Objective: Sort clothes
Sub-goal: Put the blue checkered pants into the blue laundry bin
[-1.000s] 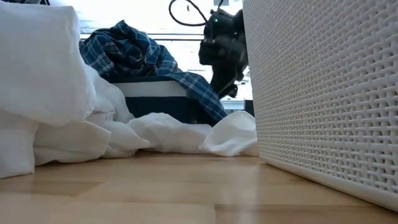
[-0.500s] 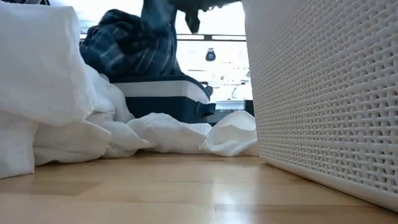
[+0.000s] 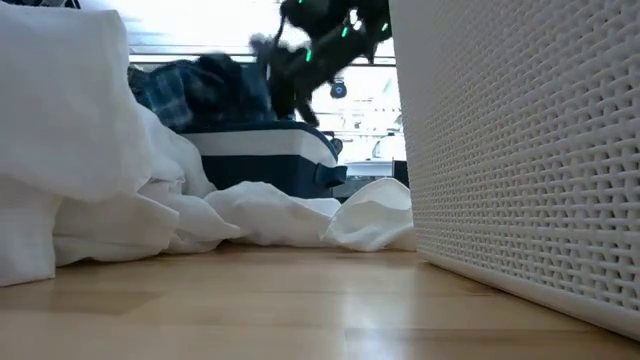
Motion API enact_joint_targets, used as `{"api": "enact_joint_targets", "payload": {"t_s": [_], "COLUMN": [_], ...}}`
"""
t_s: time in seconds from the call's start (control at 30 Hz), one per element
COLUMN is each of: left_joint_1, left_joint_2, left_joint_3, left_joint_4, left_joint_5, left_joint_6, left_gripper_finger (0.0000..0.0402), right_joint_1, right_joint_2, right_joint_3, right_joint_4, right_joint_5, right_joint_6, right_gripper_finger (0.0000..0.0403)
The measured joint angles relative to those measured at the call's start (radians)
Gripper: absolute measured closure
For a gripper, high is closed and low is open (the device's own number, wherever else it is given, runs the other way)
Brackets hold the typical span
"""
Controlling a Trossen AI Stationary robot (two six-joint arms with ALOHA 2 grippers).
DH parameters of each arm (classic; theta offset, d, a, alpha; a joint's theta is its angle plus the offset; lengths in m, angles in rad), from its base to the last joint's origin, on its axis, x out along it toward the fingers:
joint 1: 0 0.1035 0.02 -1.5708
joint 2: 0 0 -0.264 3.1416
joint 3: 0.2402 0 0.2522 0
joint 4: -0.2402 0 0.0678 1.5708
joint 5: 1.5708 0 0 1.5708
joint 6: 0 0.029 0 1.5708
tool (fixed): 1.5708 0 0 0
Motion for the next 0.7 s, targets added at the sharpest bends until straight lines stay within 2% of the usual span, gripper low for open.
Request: {"api": "enact_joint_targets", "payload": {"t_s": [0.1,0.2,0.3,0.47,0.6,0.7], "left_joint_1": [0.000,0.000,0.000,0.000,0.000,0.000], "left_joint_2": [0.000,0.000,0.000,0.000,0.000,0.000], "left_joint_3": [0.000,0.000,0.000,0.000,0.000,0.000], "left_joint_4": [0.001,0.000,0.000,0.001,0.001,0.001], "left_joint_5": [0.000,0.000,0.000,0.000,0.000,0.000], "left_joint_6": [0.000,0.000,0.000,0.000,0.000,0.000], "left_gripper_finger": [0.0401,0.0401,0.0401,0.0401,0.0401,0.0401], "right_joint_1": [0.016,0.023,0.019,0.019,0.018,0.011], "right_joint_2": [0.079,0.115,0.123,0.102,0.089,0.085], "right_joint_3": [0.000,0.006,0.007,0.042,0.187,0.369], "right_joint_4": [-0.103,-0.175,-0.193,-0.220,-0.376,-0.545], "right_joint_5": [0.088,0.098,0.053,0.036,-0.012,-0.019], "right_joint_6": [0.033,0.069,0.098,0.137,0.050,-0.005], "right_gripper_finger": [0.0401,0.0385,0.0341,0.0241,0.0179,0.0160]}}
